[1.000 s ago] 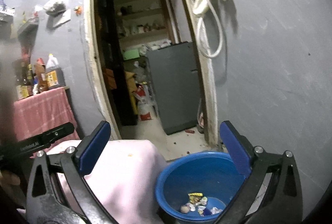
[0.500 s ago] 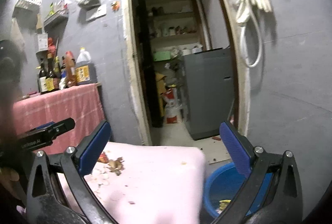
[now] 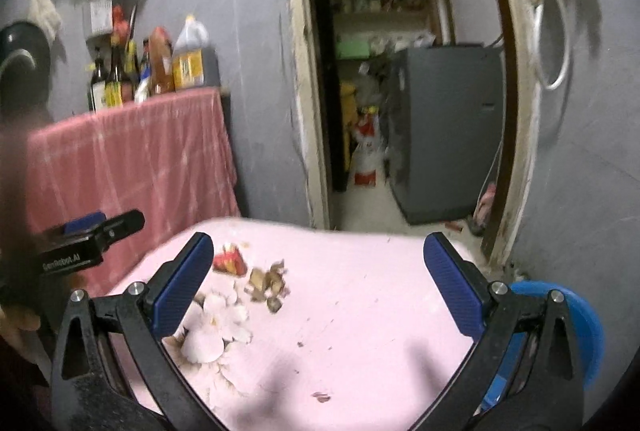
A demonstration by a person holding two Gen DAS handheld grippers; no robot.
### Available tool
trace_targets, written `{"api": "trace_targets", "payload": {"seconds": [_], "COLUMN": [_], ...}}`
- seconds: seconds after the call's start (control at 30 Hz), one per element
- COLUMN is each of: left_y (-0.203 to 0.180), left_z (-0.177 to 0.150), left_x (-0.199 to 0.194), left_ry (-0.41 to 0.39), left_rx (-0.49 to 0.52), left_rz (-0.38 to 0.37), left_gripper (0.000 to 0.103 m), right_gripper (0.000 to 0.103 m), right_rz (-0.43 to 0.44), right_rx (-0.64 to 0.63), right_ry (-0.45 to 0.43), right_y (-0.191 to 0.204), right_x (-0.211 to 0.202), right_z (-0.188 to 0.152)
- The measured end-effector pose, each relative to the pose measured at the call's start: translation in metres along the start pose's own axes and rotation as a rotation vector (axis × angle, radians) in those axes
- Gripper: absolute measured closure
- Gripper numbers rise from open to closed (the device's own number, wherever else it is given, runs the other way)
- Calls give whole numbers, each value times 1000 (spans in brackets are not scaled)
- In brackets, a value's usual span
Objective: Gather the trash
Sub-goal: 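Return both open tools to the remaining trash on the table, then close the left tool on the red-gold wrapper while the right tool grasps a small brown nut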
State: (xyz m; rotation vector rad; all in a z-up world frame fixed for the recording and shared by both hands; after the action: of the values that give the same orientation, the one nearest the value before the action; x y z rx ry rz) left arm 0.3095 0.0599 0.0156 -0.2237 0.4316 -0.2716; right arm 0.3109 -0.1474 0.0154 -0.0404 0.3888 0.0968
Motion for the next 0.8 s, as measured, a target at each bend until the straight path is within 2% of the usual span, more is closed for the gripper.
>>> {"api": "trace_targets", "payload": {"seconds": [0.2, 0.43, 0.5, 0.57, 0.73, 0.8], "left_y": [27, 34, 35, 35, 35, 36], "left_z": [-17, -25, -26, -25, -24, -24], "left_x": [32, 61, 69, 78, 98, 104], "left_ry": [139, 246, 269, 290, 350, 367], "left_rx": [-35, -34, -31, -26, -24, -38], "left_rz": [-34, -57, -72, -87, -127, -148], "left_gripper": [2, 3, 3, 5, 25, 31], "right_gripper": [0, 5, 18, 24, 37, 45], "right_rz": [15, 57, 65, 77, 112, 121], "right_rx": [-88, -113, -129, -153, -177, -183], "right_ry": [132, 304, 347, 391, 463, 481], "right_y": [24, 29, 33, 37, 49, 54], "right_x": [40, 80, 89, 98, 113, 117], "right_z": [-20, -36, -41, -47, -60, -63]}}
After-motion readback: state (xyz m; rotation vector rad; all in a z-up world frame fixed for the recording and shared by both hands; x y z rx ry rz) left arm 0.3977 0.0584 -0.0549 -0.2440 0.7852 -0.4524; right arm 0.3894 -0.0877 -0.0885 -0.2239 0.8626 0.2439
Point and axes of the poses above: each gripper's, at about its wrist camera, not at the fingertips, and x roughly the way its jaws point, y to its left, z to its top, the point moved 2 cm from there along x, roughly the way its jaws point, and after that the axes turned 15 degrees about -z, right-handed, at the moved point
